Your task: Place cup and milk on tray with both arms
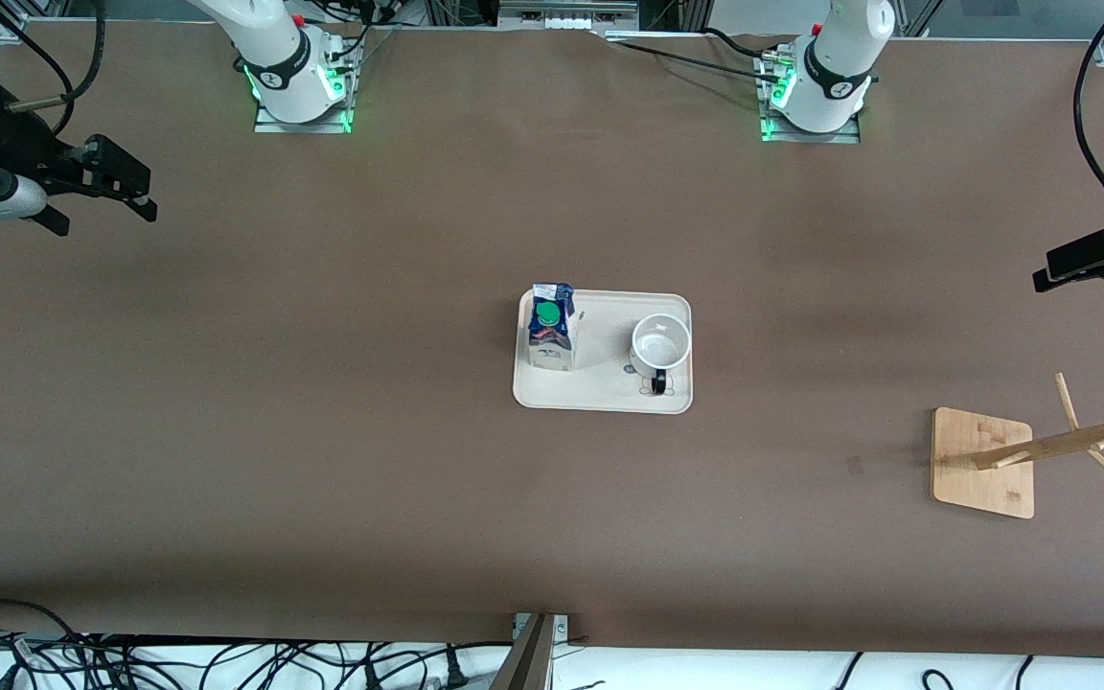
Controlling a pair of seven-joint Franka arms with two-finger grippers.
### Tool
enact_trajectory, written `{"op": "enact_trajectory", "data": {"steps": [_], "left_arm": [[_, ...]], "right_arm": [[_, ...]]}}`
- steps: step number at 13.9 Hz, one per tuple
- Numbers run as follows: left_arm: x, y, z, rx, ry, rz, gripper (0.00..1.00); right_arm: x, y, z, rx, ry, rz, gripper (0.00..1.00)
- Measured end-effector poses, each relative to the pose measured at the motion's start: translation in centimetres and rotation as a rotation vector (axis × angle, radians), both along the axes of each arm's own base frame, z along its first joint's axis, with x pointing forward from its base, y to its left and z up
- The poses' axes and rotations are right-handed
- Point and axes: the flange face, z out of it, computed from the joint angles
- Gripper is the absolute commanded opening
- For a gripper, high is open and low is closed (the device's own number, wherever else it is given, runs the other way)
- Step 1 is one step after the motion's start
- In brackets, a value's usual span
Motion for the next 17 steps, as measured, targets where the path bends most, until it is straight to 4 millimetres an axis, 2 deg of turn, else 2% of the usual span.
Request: {"op": "enact_trajectory", "data": {"steps": [3,5,10,17], "left_arm": [[-0.1,-0.1,0.0,0.001,0.002,-0.001,1.0],[-0.4,-1.2,0.1,0.005,0.005,-0.016,1.0],[-2.9,-3.1,-0.1,0.021,0.0,-0.036,1.0],[-3.5,-2.5,-0.6,0.041,0.019,-0.015,1.0]], "right_arm": [[0.0,0.0,0.0,0.0,0.0,0.0,1.0],[0.0,-0.1,0.0,0.0,0.0,0.004,1.0],[0.0,-0.1,0.0,0.0,-0.001,0.007,1.0],[0.1,-0.2,0.0,-0.001,-0.001,0.007,1.0]]}}
